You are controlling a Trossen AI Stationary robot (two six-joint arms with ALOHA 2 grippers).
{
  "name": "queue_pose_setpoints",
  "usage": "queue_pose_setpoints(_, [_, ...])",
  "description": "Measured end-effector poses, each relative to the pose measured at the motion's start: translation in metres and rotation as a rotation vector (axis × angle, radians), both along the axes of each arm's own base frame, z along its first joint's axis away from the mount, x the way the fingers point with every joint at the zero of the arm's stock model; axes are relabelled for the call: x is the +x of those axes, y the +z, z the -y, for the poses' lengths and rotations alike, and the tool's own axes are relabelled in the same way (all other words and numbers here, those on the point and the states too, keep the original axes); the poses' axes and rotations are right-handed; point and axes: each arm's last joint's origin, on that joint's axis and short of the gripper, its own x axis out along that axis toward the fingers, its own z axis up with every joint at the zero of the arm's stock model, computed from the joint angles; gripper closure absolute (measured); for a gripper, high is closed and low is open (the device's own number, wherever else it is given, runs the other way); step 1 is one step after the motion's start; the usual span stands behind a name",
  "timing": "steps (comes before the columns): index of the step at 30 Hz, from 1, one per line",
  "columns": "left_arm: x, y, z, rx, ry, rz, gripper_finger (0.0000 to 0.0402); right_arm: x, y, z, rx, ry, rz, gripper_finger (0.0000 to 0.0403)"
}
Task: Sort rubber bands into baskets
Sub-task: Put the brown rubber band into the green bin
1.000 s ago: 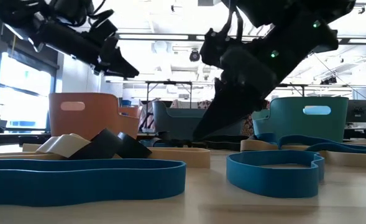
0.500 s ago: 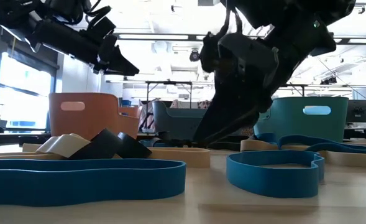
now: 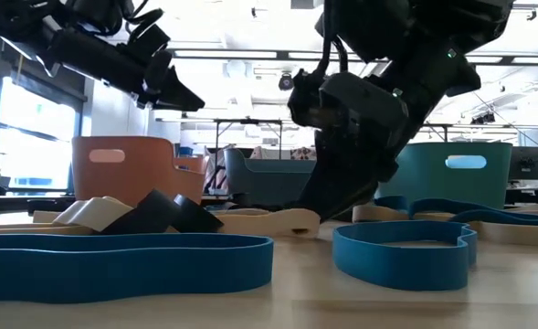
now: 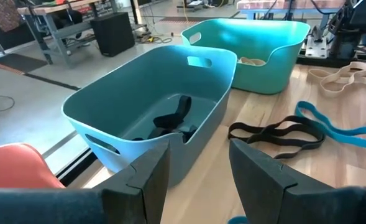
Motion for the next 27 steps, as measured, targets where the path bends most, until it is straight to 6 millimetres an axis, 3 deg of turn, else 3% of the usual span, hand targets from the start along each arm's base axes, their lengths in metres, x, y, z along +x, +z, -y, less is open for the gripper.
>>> queue_pose_setpoints(4, [0.002, 0.0, 0.007, -0.014, -0.045, 0.01, 0.0243, -0.003, 0.005, -0.005, -0.053, 0.035, 0.014, 0.0395])
queue_pose_setpoints(10, [0.004, 0.001, 0.02, 0.035, -0.123, -0.013, 0.0243, -0.012, 0.025, -0.008, -0.171, 0.0, 0.041, 0.0393])
queue_pose_setpoints(19, [0.006, 0.001, 0.042, 0.066, -0.239, -0.025, 0.0243, -0.035, 0.074, 0.006, -0.392, -0.135, 0.068, 0.0401])
queue_pose_setpoints(23, [0.006, 0.001, 0.05, 0.072, -0.276, -0.027, 0.0243, -0.038, 0.087, 0.006, -0.315, -0.098, 0.106, 0.0397])
queue_pose_setpoints(27, [0.006, 0.001, 0.054, 0.073, -0.295, -0.026, 0.0243, -0.035, 0.082, 0.004, -0.257, -0.04, 0.084, 0.0379])
